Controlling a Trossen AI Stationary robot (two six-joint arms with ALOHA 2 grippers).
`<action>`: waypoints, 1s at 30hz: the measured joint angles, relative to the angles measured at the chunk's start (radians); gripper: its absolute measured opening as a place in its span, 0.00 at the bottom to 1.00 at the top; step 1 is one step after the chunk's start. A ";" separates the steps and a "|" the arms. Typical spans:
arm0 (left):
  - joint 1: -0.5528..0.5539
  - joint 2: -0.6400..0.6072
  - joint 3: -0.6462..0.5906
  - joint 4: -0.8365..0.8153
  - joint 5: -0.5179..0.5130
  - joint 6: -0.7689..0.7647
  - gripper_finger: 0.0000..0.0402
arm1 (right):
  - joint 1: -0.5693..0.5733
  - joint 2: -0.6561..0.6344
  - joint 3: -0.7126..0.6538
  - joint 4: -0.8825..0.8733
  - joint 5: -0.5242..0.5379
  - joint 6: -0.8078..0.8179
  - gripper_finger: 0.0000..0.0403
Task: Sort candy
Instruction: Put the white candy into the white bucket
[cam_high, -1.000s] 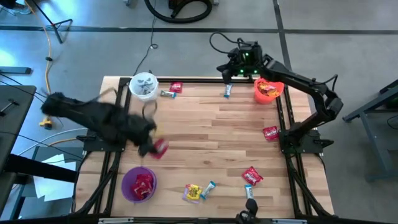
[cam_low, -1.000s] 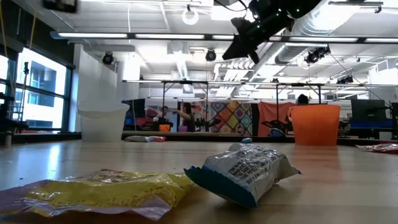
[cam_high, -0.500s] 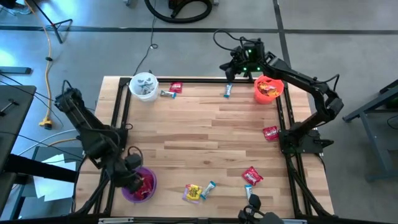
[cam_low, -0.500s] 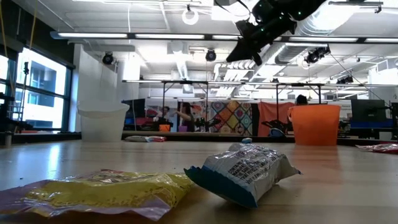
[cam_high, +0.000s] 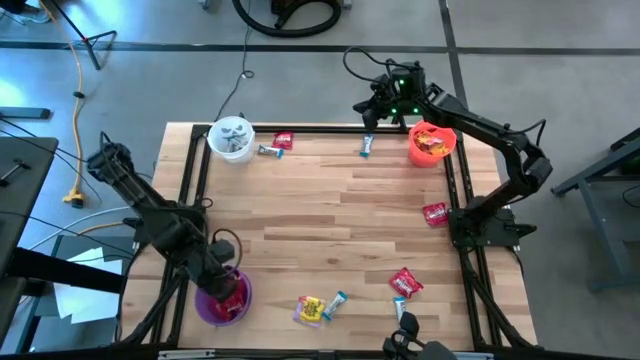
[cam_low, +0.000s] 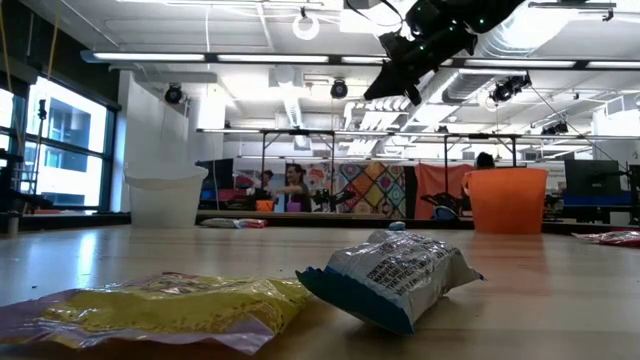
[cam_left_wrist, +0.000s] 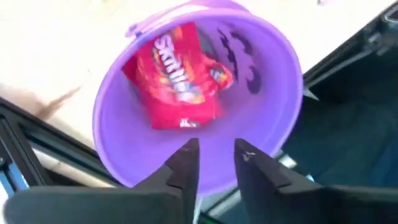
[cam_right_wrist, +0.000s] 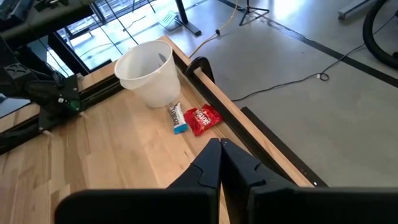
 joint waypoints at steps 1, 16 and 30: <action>0.010 -0.006 0.000 0.000 0.020 0.015 0.24 | 0.000 0.000 0.000 0.000 0.000 0.000 0.00; 0.492 -0.097 0.284 -0.261 0.063 0.674 0.02 | 0.000 0.000 0.000 0.000 0.000 -0.024 0.00; 1.309 0.232 0.285 -0.247 0.069 2.016 0.00 | 0.001 0.000 -0.001 0.045 0.010 0.027 0.00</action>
